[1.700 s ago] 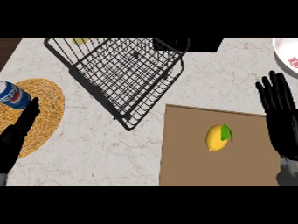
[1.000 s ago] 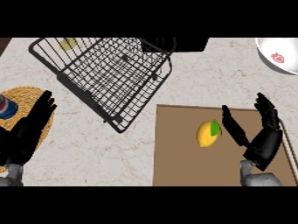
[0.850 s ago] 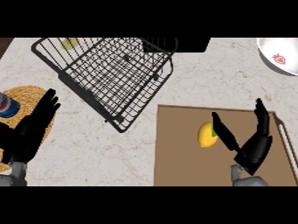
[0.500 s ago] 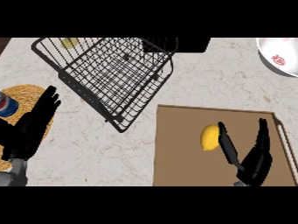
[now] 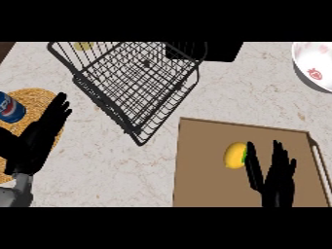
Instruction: Pick the lemon from the tray and place it in the tiered basket
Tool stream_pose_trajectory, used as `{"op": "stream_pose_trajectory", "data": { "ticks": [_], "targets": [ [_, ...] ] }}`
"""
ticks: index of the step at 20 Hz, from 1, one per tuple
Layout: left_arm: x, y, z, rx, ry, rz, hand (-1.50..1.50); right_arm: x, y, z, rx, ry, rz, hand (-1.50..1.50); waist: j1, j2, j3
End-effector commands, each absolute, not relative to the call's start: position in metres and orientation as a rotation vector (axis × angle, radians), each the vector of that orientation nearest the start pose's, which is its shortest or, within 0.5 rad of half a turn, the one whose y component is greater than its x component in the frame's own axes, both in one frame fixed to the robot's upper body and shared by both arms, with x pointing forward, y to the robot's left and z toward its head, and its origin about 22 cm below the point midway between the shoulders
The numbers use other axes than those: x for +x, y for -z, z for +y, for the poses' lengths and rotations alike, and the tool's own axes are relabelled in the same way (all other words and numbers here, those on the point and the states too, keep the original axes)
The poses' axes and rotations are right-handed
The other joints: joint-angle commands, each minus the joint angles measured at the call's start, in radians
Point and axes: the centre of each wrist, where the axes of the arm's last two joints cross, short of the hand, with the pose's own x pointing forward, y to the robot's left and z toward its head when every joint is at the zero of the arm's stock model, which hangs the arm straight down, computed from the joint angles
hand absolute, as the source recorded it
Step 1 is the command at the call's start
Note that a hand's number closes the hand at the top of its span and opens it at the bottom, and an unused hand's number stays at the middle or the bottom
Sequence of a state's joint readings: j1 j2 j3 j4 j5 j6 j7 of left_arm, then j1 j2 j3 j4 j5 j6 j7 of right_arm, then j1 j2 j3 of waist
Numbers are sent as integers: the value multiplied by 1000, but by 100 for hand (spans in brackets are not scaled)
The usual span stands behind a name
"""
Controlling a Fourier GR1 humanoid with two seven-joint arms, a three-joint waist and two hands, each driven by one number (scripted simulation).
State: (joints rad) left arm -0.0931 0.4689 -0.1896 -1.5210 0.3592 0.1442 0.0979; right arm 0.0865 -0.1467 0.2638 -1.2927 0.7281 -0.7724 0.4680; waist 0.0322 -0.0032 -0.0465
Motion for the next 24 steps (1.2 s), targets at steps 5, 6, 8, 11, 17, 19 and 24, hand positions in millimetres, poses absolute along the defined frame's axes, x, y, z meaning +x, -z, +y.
{"op": "stream_pose_trajectory", "data": {
  "ticks": [5, 6, 8, 11, 17, 19, 24],
  "targets": [
    [259, -26, 284, 68, 129, -1406, 0, 240, 41, -173, -1027, -249, -823, -150, -4, 1, 31],
    [259, -30, 279, 49, 117, -1415, 0, 247, 35, -168, -1052, -267, -774, -150, -1, -2, 34],
    [265, -33, 289, 74, 134, -1431, 0, 258, 18, -153, -1087, -306, -691, -150, -19, 0, 36],
    [262, -33, 290, 74, 104, -1410, 0, 280, -14, -124, -1128, -279, -608, -150, -9, 0, 41],
    [258, -31, 281, 68, 99, -1434, 0, 279, -22, -115, -1177, -326, -524, -150, -25, 1, 46],
    [265, -46, 280, 68, 104, -1422, 0, 272, -23, -114, -1196, -339, -520, -150, -32, -1, 46],
    [255, -21, 287, 71, 88, -1409, 0, 274, -20, -115, -1267, -339, -497, -150, -29, 3, 45]
  ]
}}
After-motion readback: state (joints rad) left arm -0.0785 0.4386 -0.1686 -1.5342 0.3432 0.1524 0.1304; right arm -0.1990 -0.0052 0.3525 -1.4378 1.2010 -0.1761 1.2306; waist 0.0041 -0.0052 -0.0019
